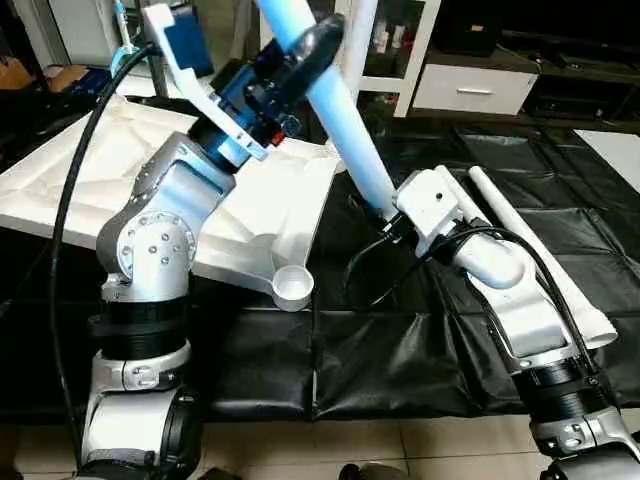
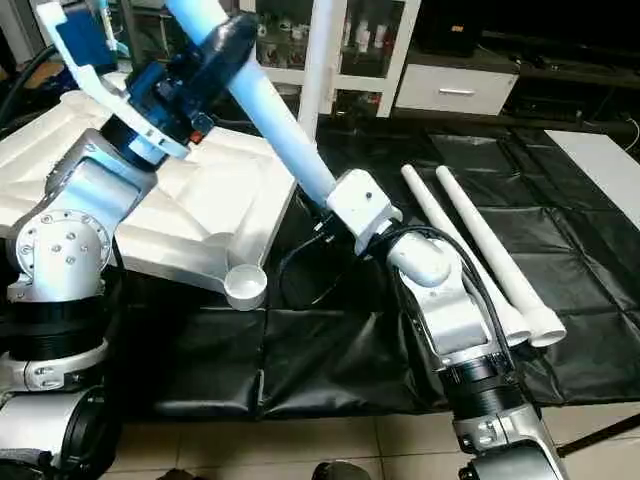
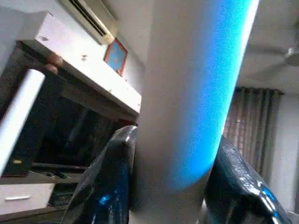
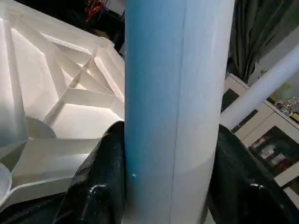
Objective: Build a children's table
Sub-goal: Pick table leg
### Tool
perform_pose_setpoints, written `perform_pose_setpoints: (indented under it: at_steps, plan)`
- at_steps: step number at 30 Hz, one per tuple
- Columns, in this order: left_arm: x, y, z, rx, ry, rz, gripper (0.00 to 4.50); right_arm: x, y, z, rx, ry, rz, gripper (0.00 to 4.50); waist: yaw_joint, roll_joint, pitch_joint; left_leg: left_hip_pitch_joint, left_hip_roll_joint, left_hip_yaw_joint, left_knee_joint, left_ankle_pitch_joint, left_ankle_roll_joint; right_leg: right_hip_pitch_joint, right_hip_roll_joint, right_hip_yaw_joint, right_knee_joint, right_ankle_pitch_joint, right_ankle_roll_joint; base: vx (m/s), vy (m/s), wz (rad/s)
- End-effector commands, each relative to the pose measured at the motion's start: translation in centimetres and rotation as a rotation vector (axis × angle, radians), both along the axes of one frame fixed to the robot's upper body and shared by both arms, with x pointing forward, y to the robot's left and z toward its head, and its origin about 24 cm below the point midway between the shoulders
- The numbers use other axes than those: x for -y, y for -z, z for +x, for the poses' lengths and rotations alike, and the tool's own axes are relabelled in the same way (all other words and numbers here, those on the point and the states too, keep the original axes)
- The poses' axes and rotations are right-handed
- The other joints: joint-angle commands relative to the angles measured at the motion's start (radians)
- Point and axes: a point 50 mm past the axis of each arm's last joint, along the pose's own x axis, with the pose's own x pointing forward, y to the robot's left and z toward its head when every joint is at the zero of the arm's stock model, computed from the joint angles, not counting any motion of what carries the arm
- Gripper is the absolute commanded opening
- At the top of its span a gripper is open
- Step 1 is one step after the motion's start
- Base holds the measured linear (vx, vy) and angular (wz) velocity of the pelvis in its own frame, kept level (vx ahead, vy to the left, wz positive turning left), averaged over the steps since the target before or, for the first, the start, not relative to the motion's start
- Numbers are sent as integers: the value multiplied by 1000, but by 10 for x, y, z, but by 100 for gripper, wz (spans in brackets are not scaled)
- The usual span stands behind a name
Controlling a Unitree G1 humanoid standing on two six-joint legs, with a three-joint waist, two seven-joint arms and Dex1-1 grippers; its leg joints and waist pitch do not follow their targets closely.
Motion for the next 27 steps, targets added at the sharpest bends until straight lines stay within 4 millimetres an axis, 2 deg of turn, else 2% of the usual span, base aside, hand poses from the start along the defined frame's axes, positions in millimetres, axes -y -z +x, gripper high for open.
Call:
perform_pose_setpoints:
  at_steps: [1, 8, 11, 13, 16, 17, 19, 20, 21, 24, 25, 27]
  plan:
    - [0, -1, 1, 4, -3, -5, 177, 3, -9, 2, 38, 13, -2, 188, 1, 10, -84, 15, 5, 2, -76, -349, -9, 52, -18, 21, -73, -430, -99, 0, 0, 0]
    - [0, -2, 2, 10, -9, -6, 171, 5, -10, 4, 53, 29, -15, 188, 3, 13, -85, 14, 8, 4, -77, -320, -6, 57, -18, 26, -63, -353, -137, 0, 0, 0]
    - [2, -4, 3, 18, -21, 6, 169, 6, -11, 5, 64, 39, -23, 188, 3, 15, -85, 16, 7, 4, -78, -329, -8, 57, -17, 26, -62, -350, -144, 0, 0, 0]
    - [3, -6, 3, 25, -36, 10, 169, 7, -12, 5, 77, 48, -18, 244, 2, 15, -84, 17, 7, 4, -77, -337, -10, 57, -18, 25, -63, -360, -141, 0, 0, 0]
    - [3, -11, 4, 31, -65, 1, 168, 7, -12, 5, 78, 34, -35, 260, 3, 15, -83, 18, 7, 4, -77, -349, -13, 56, -17, 25, -66, -381, -130, 0, 0, 0]
    - [4, -17, 6, 27, -118, -24, 167, 7, -12, 5, 108, 47, -88, 267, 3, 17, -82, 17, 8, 3, -77, -345, -17, 55, -17, 25, -65, -377, -128, 0, 0, 0]
    - [3, -23, 9, 30, -202, -50, 165, 7, -16, 6, 191, 111, -154, 288, 4, 13, -82, 20, 5, 5, -75, -343, -18, 54, -14, 24, -69, -384, -118, 0, 0, 0]
    - [3, -25, 10, 32, -230, -60, 165, 6, -17, 6, 229, 135, -178, 288, 4, 12, -80, 14, 4, 3, -77, -335, -25, 56, -16, 23, -70, -402, -106, 0, 0, 0]
    - [2, -26, 13, 25, -290, -79, 164, 3, -21, 4, 295, 175, -202, 298, 4, 10, -80, 15, 1, 4, -73, -335, -27, 54, -16, 22, -74, -425, -90, 0, 0, 0]
    - [-1, -24, 18, -5, -376, -120, 164, -6, -22, -2, 353, 193, -187, 298, 1, 8, -80, 13, -2, 3, -72, -352, -20, 52, -13, 18, -81, -479, -52, 0, 0, 0]
    - [-1, -23, 19, -20, -386, -129, 164, -10, -21, -6, 363, 177, -185, 298, 0, 11, -78, 12, -3, 2, -72, -357, -19, 50, -13, 18, -81, -483, -46, 0, 0, 0]
    - [-2, -21, 20, -44, -391, -144, 164, -17, -17, -12, 367, 140, -182, 298, -3, 10, -81, 14, -2, 0, -72, -369, -10, 48, -12, 15, -83, -489, -36, 0, 0, 0]
